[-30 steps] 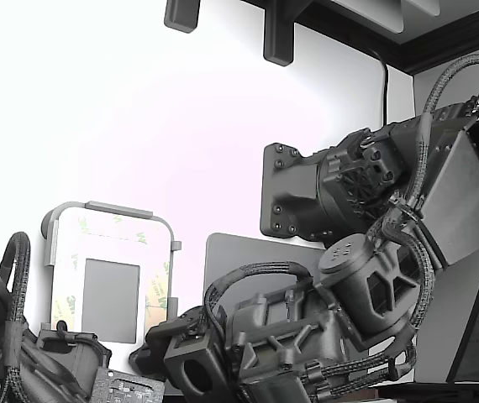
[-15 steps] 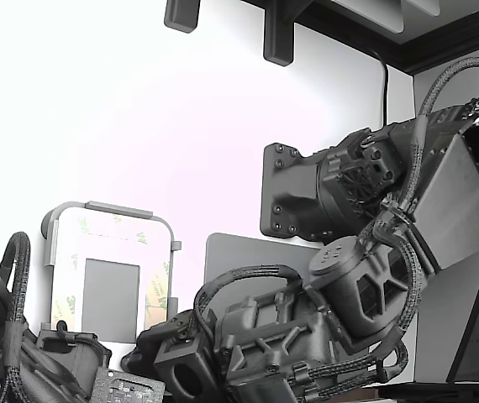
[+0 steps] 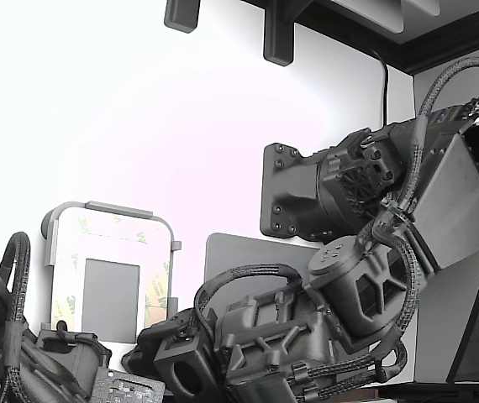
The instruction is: Peel off protective film from adhesive tape.
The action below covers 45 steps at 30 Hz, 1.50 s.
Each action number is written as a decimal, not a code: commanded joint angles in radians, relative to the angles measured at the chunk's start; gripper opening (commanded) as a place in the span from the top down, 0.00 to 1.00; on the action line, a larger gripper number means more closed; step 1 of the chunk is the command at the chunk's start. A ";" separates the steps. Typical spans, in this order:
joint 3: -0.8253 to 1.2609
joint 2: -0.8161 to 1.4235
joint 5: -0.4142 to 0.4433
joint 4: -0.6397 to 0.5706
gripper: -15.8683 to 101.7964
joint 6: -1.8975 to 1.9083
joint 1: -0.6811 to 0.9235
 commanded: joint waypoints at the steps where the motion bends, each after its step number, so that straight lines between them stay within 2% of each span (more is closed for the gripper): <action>1: -0.015 0.032 0.003 0.000 0.95 0.005 -0.005; 45: -0.017 0.074 0.012 0.049 0.95 0.000 0.006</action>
